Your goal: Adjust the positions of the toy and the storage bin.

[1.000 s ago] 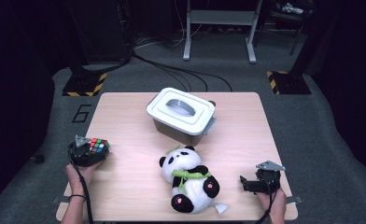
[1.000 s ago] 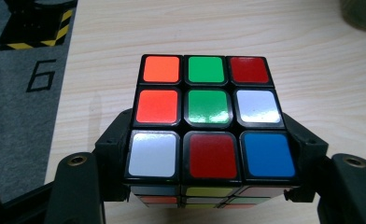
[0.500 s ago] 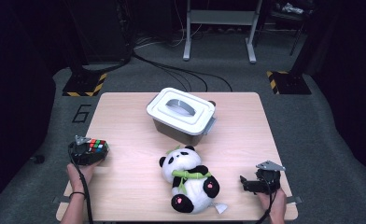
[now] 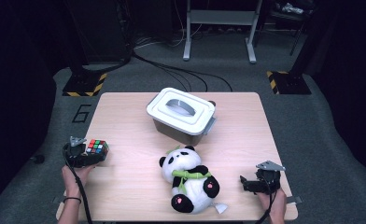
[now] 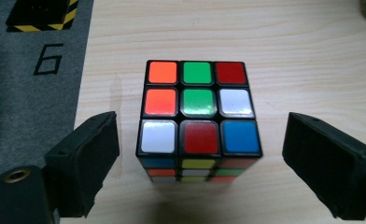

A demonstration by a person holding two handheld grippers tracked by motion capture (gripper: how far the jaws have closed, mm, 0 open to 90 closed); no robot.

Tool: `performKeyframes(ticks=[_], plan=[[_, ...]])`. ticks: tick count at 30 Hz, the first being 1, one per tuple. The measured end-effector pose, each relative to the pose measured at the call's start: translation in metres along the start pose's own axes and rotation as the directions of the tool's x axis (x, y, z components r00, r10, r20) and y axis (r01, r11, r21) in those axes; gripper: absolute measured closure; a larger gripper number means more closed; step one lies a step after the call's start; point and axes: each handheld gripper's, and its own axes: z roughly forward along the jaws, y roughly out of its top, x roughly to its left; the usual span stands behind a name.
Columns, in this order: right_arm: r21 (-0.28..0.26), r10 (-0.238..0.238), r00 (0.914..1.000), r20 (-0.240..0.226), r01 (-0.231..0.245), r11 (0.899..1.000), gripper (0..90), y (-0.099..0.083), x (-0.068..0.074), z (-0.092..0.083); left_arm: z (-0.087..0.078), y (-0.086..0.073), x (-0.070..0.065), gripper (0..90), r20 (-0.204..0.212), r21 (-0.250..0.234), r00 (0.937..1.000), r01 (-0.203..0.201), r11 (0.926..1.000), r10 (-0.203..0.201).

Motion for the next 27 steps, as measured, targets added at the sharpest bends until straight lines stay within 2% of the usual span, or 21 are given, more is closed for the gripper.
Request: performKeyframes(ticks=[5, 9, 12, 16, 18, 19, 23, 25, 26, 27], plan=[[0.0, 0.0, 1.0, 0.0, 0.0, 1.0, 0.8, 0.0, 0.0, 0.0, -0.013, -0.001, -0.004, 5.3, 0.009, 0.002, 0.9999, -0.005, 1.0, 0.005], [0.0, 0.001, 1.0, 0.001, -0.001, 1.0, 0.7, 0.0, 0.0, 0.0, -0.023, -0.002, -0.007, 3.5, 0.02, -0.01, 0.9998, 0.008, 0.9999, -0.008], [0.0, 0.001, 1.0, 0.001, -0.001, 1.0, 0.7, 0.0, 0.0, 0.0, -0.033, -0.002, -0.015, 2.2, 0.029, -0.019, 0.9996, 0.003, 0.9998, -0.002], [0.0, 0.001, 1.0, 0.001, -0.001, 1.0, 0.7, 0.0, 0.0, 0.0, -0.039, -0.004, -0.021, 1.6, 0.046, -0.023, 0.9989, -0.005, 0.9997, 0.006], [0.0, 0.002, 1.0, 0.002, -0.002, 1.0, 0.7, 0.0, 0.0, 0.0, -0.044, -0.008, -0.031, 1.3, 0.066, -0.035, 0.9977, -0.012, 0.9993, 0.014], [0.0, 0.002, 1.0, 0.002, -0.002, 1.0, 0.7, 0.0, 0.0, 0.0, -0.044, -0.008, -0.031, 1.2, 0.066, -0.035, 0.9977, -0.012, 0.9993, 0.014], [0.0, 0.003, 1.0, 0.002, -0.003, 1.0, 0.8, 0.0, 0.0, 0.0, -0.048, -0.01, -0.047, 0.5, 0.111, -0.034, 0.9934, -0.026, 0.9991, 0.029], [0.0, 0.004, 1.0, 0.003, -0.004, 1.0, 0.8, 0.0, 0.0, 0.0, -0.047, -0.011, -0.058, 0.3, 0.139, -0.022, 0.9887, -0.052, 0.9984, 0.055], [0.0, 0.004, 1.0, 0.003, -0.004, 1.0, 0.8, 0.0, 0.0, 0.0, -0.047, -0.013, -0.067, 0.3, 0.166, -0.02, 0.9841, -0.06, 0.998, 0.062], [0.0, 0.004, 1.0, 0.003, -0.004, 1.0, 0.8, 0.0, 0.0, 0.0, -0.047, -0.013, -0.067, 0.3, 0.166, -0.02, 0.9841, -0.06, 0.998, 0.062]])
